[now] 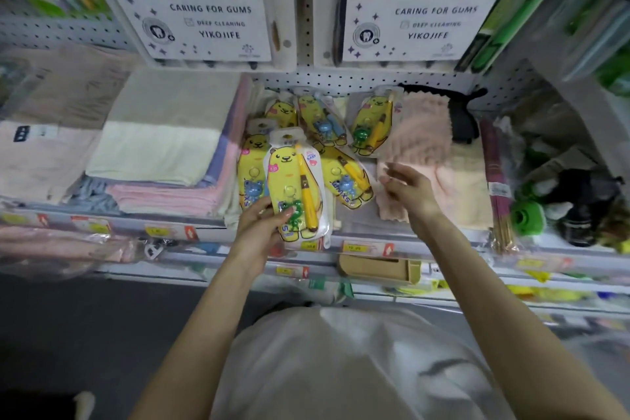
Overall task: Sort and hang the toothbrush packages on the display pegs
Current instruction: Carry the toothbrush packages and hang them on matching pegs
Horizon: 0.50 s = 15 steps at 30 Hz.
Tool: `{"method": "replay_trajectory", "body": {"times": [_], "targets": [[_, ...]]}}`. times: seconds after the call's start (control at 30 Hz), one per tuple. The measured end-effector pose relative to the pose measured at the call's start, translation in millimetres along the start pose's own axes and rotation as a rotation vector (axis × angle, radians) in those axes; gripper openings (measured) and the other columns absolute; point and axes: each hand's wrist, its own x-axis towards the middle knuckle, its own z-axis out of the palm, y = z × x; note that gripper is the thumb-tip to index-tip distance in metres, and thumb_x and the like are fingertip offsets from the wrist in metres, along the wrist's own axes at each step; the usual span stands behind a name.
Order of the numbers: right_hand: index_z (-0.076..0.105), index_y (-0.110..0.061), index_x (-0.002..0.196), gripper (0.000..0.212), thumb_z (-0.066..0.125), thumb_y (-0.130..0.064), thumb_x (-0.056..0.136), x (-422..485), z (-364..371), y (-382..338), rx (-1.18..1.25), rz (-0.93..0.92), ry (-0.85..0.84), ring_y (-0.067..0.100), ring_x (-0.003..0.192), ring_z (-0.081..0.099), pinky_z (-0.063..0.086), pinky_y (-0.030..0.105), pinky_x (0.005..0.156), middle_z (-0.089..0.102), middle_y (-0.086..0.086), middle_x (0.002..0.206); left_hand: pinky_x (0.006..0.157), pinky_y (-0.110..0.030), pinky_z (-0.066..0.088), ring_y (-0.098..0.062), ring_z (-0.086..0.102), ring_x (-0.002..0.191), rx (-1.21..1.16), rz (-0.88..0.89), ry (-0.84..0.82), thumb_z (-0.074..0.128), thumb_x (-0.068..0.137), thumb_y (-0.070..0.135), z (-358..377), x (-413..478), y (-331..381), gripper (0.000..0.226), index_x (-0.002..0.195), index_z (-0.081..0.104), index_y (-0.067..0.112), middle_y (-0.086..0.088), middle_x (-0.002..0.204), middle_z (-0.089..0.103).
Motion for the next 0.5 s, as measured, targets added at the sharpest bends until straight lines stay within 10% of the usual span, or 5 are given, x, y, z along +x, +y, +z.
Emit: {"method": "replay_trajectory", "body": {"times": [0.37,0.5], "targets": [[0.058,-0.009,0.09,0.013,0.069,-0.004,0.086,32.0,10.6,-21.6,-0.256,0.14,-0.175,0.012,0.059,0.049,0.045,0.015,0.046,0.056,0.003,0.07,0.087,-0.043,0.054,-0.025,0.066,0.089,0.067,-0.001,0.013,0.066,0.083,-0.005,6.9,9.0,-0.1,0.023,0.092,0.063,0.016,-0.002,0.086,0.071],[0.056,-0.011,0.113,0.039,0.077,-0.014,0.08,30.7,14.9,-30.3,-0.266,0.208,-0.217,0.01,0.058,0.047,0.04,0.013,0.039,0.055,0.002,0.071,0.083,-0.043,0.056,-0.025,0.068,0.088,0.053,-0.05,0.014,0.068,0.083,-0.002,1.9,14.5,-5.3,0.029,0.11,0.062,0.007,-0.011,0.101,0.069]]}}
